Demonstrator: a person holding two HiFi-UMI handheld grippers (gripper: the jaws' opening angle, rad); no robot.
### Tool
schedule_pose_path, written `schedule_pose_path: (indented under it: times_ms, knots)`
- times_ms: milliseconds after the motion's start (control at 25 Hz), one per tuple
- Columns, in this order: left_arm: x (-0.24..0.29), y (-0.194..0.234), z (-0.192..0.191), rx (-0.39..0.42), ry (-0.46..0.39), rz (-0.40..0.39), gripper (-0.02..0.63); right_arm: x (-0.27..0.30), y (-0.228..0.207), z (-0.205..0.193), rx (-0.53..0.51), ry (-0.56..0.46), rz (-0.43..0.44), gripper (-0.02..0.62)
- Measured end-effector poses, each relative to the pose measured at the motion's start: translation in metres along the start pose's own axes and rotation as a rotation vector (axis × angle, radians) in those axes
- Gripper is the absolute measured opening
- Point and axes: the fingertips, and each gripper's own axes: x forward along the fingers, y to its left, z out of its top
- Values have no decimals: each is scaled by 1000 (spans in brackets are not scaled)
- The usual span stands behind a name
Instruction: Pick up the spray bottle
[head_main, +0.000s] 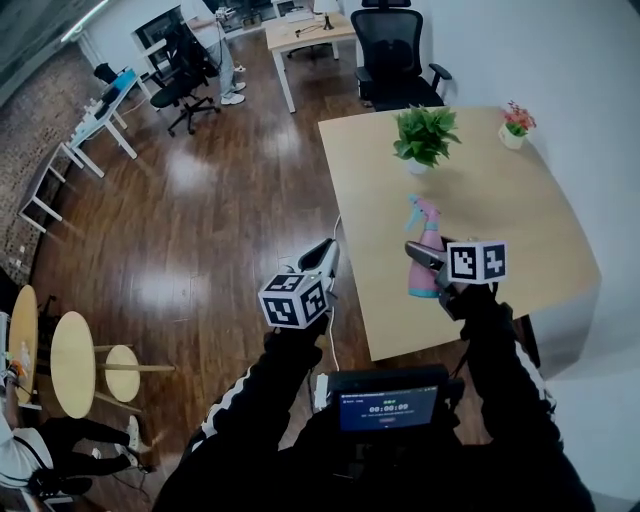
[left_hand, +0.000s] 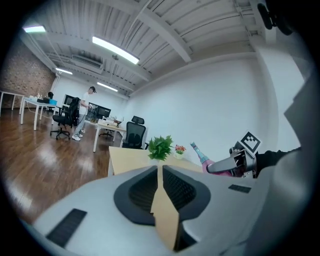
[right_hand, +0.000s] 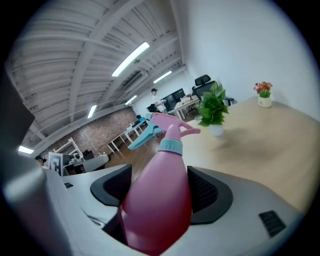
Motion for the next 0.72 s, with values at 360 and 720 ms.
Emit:
schedule_pose_path:
  times_ms: [360, 720]
  knots:
    - [-53, -40, 58, 98, -145, -25, 40, -90, 73, 55, -205, -293, 4, 342]
    - [-89, -57, 73, 129, -280, 20, 3, -152, 91, 62, -329, -527, -11, 341]
